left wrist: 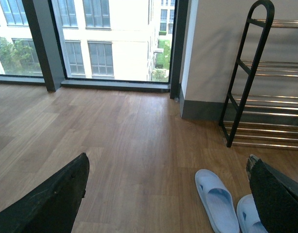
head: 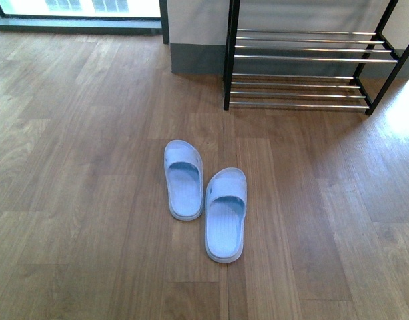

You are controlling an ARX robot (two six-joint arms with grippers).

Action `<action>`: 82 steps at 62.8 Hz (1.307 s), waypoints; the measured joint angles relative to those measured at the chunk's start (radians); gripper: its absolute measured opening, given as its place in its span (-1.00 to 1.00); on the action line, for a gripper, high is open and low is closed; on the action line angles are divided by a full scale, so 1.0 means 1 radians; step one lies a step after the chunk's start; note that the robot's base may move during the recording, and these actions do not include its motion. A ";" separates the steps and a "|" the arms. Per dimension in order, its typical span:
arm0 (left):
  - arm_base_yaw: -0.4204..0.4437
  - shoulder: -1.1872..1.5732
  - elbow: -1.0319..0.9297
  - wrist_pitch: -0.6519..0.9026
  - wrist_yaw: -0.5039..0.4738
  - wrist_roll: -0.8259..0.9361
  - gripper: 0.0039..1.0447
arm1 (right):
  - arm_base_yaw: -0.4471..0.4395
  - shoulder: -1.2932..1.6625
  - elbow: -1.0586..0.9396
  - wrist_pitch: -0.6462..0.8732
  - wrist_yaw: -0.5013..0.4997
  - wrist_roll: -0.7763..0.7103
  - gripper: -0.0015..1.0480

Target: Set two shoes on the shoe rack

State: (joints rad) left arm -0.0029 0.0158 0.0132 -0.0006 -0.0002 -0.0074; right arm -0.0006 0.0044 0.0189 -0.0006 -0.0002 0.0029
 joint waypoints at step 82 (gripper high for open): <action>0.000 0.000 0.000 0.000 0.000 0.000 0.83 | 0.021 0.009 0.001 0.000 0.071 0.002 0.82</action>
State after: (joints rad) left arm -0.0029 0.0158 0.0132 -0.0006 -0.0002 -0.0074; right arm 0.0204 0.0132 0.0200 -0.0002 0.0704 0.0048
